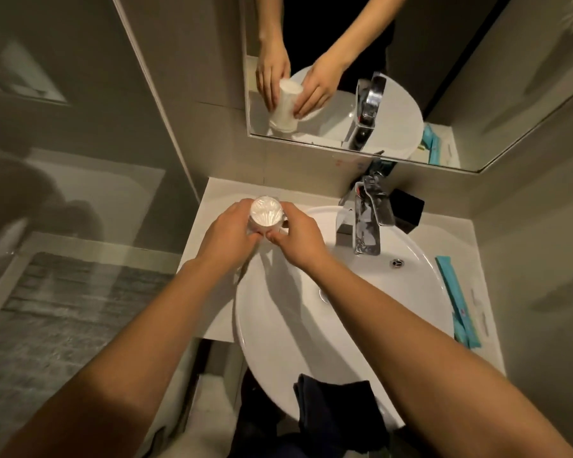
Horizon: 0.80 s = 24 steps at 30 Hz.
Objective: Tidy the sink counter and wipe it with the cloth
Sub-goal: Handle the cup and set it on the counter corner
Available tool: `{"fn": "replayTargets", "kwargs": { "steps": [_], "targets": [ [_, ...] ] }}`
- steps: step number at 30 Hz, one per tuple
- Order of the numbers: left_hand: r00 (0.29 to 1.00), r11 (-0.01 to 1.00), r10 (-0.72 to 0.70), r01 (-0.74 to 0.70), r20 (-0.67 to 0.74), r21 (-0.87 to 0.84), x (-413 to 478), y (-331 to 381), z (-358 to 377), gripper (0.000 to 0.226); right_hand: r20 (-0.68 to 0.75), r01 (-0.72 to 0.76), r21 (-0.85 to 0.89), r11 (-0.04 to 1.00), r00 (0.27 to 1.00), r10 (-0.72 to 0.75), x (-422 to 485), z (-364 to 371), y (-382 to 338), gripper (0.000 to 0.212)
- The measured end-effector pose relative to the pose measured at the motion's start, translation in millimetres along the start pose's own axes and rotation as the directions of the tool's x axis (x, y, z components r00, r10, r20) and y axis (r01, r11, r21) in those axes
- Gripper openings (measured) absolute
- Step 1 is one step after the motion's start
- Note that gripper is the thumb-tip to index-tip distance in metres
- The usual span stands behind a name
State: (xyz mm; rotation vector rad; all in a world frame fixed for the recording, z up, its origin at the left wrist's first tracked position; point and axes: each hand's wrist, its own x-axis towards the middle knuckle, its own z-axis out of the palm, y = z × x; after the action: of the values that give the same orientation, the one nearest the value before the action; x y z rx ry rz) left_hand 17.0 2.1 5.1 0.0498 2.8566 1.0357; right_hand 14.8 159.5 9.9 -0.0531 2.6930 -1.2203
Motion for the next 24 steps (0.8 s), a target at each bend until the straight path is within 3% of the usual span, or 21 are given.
{"fn": "replayTargets", "kwargs": {
  "steps": [13,24],
  "targets": [
    [0.994,1.0,-0.002,0.001,0.109,0.009,-122.2,77.7,87.3,0.058,0.058,-0.044,-0.003,0.999,0.997,0.044,-139.2,-54.8,88.4,0.053],
    [0.972,0.988,0.157,-0.153,0.176,-0.035,-109.1,182.7,168.0,0.057,-0.095,-0.154,0.043,0.987,0.983,0.158,-178.3,-153.8,167.9,0.056]
  ]
}}
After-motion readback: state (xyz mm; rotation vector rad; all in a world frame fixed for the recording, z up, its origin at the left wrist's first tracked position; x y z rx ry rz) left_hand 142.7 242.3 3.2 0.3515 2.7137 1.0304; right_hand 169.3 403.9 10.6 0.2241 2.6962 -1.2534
